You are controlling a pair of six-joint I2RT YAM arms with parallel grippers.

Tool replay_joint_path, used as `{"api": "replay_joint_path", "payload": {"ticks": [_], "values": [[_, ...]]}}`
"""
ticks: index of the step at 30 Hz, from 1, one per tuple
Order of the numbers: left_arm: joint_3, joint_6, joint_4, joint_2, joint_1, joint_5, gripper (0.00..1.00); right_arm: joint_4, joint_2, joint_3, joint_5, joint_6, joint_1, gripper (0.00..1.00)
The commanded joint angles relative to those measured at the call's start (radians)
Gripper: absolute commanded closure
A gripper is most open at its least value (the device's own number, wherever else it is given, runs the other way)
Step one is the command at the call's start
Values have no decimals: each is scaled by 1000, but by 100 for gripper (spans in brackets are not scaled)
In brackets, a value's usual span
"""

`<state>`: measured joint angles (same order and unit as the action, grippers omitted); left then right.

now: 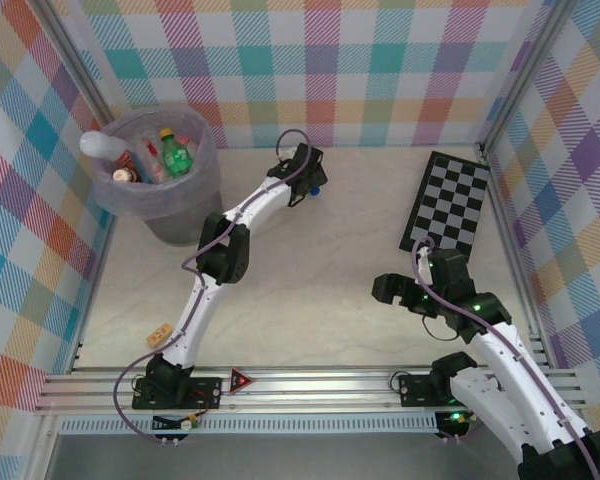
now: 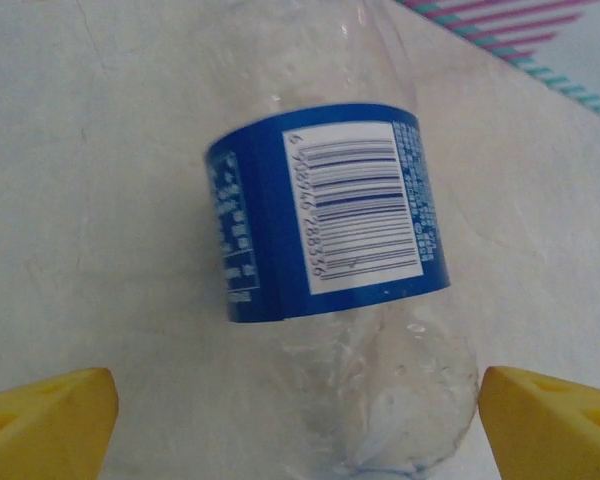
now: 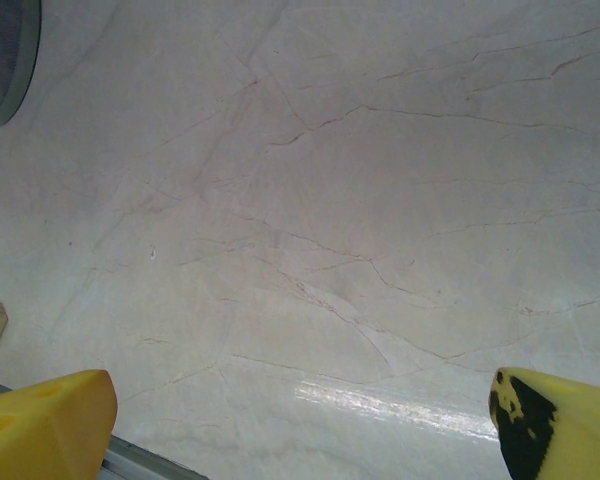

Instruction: Put the plastic bottles in the bin

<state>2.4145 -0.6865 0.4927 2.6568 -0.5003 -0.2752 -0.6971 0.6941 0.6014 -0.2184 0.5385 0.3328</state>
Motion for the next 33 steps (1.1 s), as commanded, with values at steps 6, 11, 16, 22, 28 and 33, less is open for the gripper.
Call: {"api": "replay_joint_path", "payload": {"ticks": [6, 11, 16, 22, 28, 33], "values": [[81, -48, 7, 53, 25, 51, 16, -20, -1, 1, 1, 7, -7, 4], [61, -19, 19, 34, 28, 51, 34, -12, 8, 2, -7, 9, -7, 4], [-9, 19, 7, -34, 27, 48, 45, -10, 7, -2, -6, 10, -7, 4], [-109, 88, 1, -162, 22, 41, 51, 0, 11, -7, -9, 10, -6, 4], [-226, 181, 6, -354, -39, 88, 51, 36, 35, -20, -21, 14, -6, 4], [-245, 240, 119, -535, -83, 179, 52, 49, 54, -22, -26, 11, -7, 4]]}}
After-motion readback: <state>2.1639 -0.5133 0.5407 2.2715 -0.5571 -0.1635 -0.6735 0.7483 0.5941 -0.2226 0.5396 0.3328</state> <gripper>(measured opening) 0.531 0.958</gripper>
